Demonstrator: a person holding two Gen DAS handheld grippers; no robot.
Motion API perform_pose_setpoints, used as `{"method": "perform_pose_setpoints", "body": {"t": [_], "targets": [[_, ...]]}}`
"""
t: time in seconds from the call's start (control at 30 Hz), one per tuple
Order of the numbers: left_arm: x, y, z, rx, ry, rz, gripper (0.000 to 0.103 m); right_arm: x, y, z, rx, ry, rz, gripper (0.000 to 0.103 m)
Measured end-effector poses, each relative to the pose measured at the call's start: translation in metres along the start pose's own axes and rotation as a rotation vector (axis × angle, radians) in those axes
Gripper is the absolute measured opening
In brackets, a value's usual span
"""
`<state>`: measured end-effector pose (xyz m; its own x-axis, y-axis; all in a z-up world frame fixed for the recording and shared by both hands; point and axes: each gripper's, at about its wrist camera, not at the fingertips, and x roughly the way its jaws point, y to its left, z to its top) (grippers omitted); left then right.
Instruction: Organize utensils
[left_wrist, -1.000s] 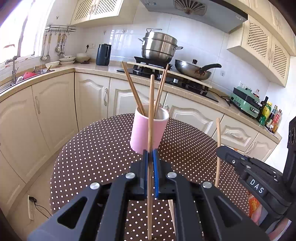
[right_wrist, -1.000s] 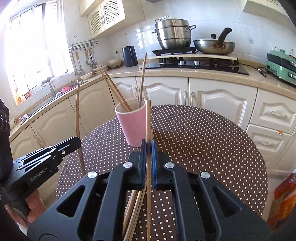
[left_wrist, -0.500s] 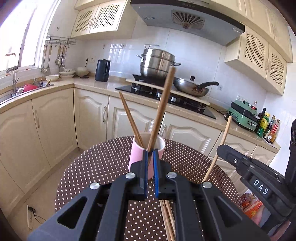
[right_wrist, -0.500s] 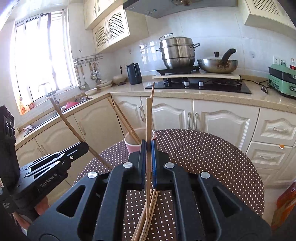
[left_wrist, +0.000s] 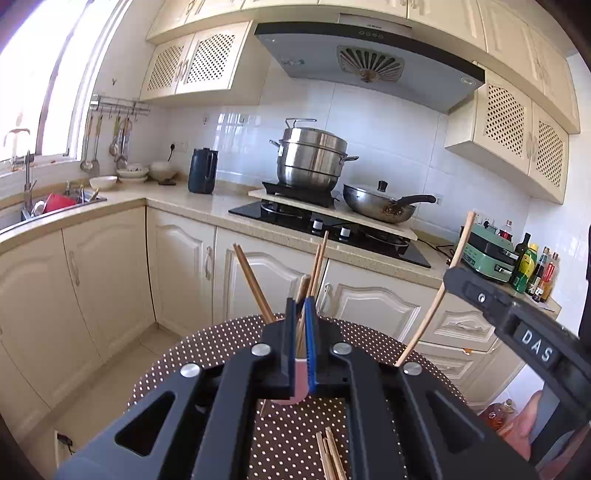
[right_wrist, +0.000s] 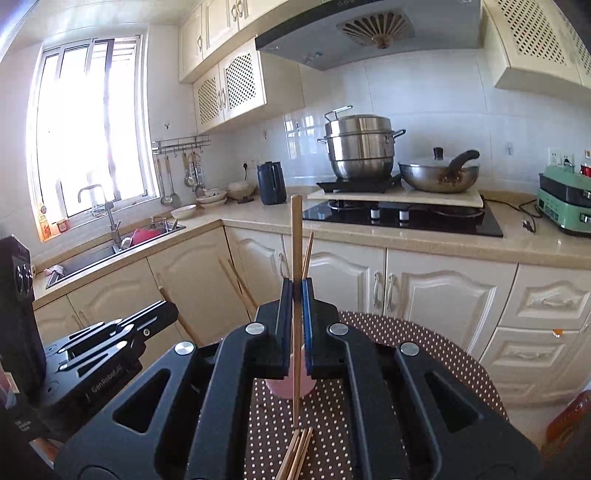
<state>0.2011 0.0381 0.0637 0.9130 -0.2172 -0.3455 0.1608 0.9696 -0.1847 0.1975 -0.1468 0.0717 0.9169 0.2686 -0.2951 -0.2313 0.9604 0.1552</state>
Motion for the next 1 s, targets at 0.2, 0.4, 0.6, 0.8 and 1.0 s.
{"method": "perform_pose_setpoints", "body": {"t": [0.2, 0.4, 0.6, 0.8, 1.0], "targets": [[0.009, -0.005, 0.011, 0.039, -0.023, 0.047, 0.001, 0.011, -0.003, 0.012, 0.007, -0.01, -0.002, 0.006], [0.011, -0.012, 0.017, 0.077, -0.062, 0.057, 0.001, 0.02, -0.009, 0.017, 0.013, -0.012, -0.001, 0.006], [0.013, 0.003, 0.006, 0.091, -0.068, 0.06, 0.002, 0.027, -0.009, 0.012, -0.004, 0.016, 0.007, 0.006], [0.001, 0.049, -0.032, 0.063, 0.016, 0.114, 0.041, 0.042, -0.011, -0.006, -0.002, 0.096, 0.019, 0.006], [-0.027, 0.105, -0.071, 0.022, 0.09, 0.133, 0.062, 0.056, -0.004, -0.031, -0.014, 0.185, 0.03, 0.006]]}}
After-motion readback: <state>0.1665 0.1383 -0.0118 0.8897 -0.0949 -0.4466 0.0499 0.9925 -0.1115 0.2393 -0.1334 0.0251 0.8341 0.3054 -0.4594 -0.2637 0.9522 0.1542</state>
